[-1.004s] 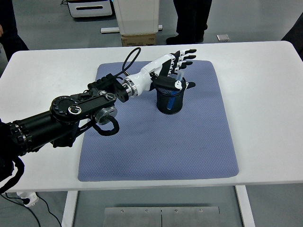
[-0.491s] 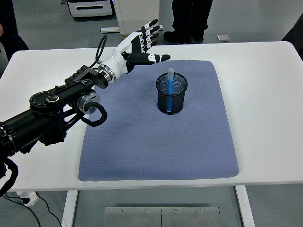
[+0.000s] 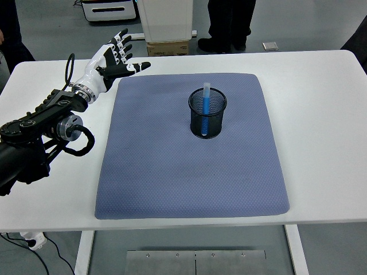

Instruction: Left hand places marker in pen holder

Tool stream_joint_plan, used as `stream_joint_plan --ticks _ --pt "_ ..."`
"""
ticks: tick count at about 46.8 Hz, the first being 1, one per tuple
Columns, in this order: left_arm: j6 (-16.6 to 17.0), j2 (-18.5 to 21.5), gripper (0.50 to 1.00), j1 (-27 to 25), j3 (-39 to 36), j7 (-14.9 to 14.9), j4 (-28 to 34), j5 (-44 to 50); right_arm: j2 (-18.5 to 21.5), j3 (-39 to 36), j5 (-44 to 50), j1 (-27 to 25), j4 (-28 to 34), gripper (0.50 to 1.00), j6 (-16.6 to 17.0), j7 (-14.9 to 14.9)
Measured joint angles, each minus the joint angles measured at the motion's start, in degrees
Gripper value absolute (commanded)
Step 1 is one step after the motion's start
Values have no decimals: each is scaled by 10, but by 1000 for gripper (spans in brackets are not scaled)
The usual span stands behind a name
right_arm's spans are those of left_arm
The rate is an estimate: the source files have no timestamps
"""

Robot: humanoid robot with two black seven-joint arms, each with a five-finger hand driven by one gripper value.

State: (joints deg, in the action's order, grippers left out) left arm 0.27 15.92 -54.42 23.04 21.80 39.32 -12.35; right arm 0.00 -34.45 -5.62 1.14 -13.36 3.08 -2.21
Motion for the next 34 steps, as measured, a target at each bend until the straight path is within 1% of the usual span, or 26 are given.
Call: stream_joint_plan --ticks 5,7,10,13,20,25,31,34 --pt "30 0 1000 21 2 32 -2 4 0 0 0 0 0 1000 0 0" --pt "39 0 1000 33 3 51 -2 11 0 0 0 0 0 1000 0 0" --pt "41 5 1000 51 3 72 -2 23 0 0 0 0 0 1000 0 0" --pt "38 20 1000 60 4 82 -1 37 0 0 0 0 0 1000 0 0" --pt "30 47 1000 64 4 85 -1 75 0 0 0 0 0 1000 0 0" --pt "18 62 1000 72 4 85 -1 88 0 0 0 0 0 1000 0 0" --pt "-2 74 1000 81 4 88 -1 103 0 0 0 2 -3 1000 -1 3" --pt "-5 75 1000 82 5 88 -1 109 0 -1 0 4 -4 1000 0 4"
